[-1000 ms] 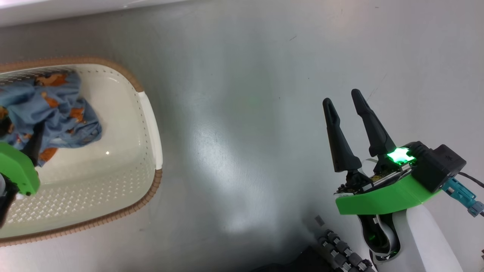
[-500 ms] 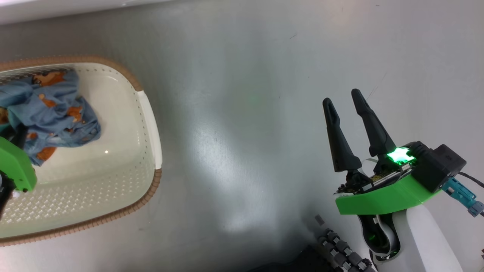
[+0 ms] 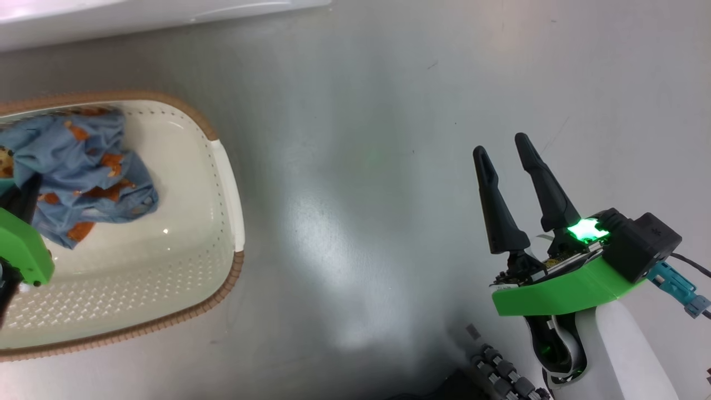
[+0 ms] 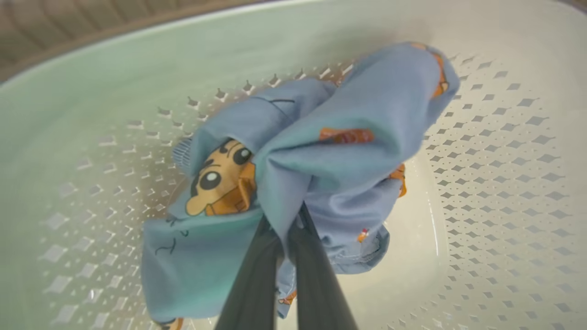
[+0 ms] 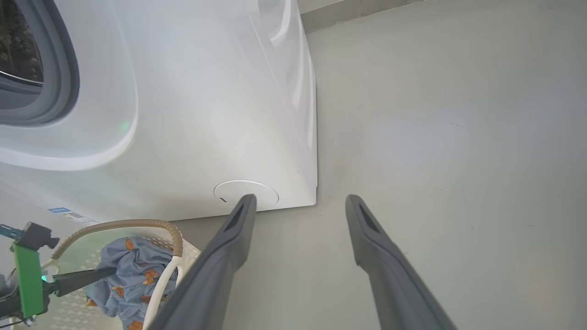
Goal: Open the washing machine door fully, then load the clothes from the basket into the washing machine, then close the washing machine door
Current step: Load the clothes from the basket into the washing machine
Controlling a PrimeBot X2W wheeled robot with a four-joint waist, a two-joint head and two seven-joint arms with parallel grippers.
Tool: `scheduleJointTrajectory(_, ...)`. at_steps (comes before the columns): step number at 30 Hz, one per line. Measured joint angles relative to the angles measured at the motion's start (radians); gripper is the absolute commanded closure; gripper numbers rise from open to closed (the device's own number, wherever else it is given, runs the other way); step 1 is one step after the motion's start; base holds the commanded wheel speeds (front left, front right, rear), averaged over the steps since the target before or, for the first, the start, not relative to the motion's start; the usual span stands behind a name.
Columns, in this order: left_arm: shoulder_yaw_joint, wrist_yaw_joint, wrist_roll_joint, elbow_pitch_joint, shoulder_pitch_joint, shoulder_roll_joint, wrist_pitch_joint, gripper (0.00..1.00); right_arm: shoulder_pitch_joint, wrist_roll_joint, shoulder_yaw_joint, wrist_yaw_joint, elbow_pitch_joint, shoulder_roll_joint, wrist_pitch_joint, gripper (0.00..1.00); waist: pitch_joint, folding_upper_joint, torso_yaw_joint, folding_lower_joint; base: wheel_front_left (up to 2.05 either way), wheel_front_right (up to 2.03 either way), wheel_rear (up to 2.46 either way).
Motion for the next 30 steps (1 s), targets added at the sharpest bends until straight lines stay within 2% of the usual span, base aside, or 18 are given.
scheduleJointTrajectory(8,0.018,0.0,-0.015,-0.072,0.004,0.016,-0.017,1.0,-0.018,0.001,0.002,0.0,0.016,0.0,0.0,0.0,-0.037,0.0,0.014,0.0,0.0,0.0,0.0)
scheduleJointTrajectory(14,0.126,0.0,0.048,-0.132,0.066,0.04,-0.017,1.0,-0.018,0.001,0.002,0.0,0.033,0.0,0.0,0.0,-0.072,0.0,0.026,0.0,0.0,0.0,0.0)
scheduleJointTrajectory(30,0.484,0.0,0.248,-0.3,0.34,0.037,-0.017,1.0,-0.008,0.016,0.0,0.0,0.078,-0.001,0.0,0.0,-0.207,0.0,0.046,0.0,0.0,0.0,0.0)
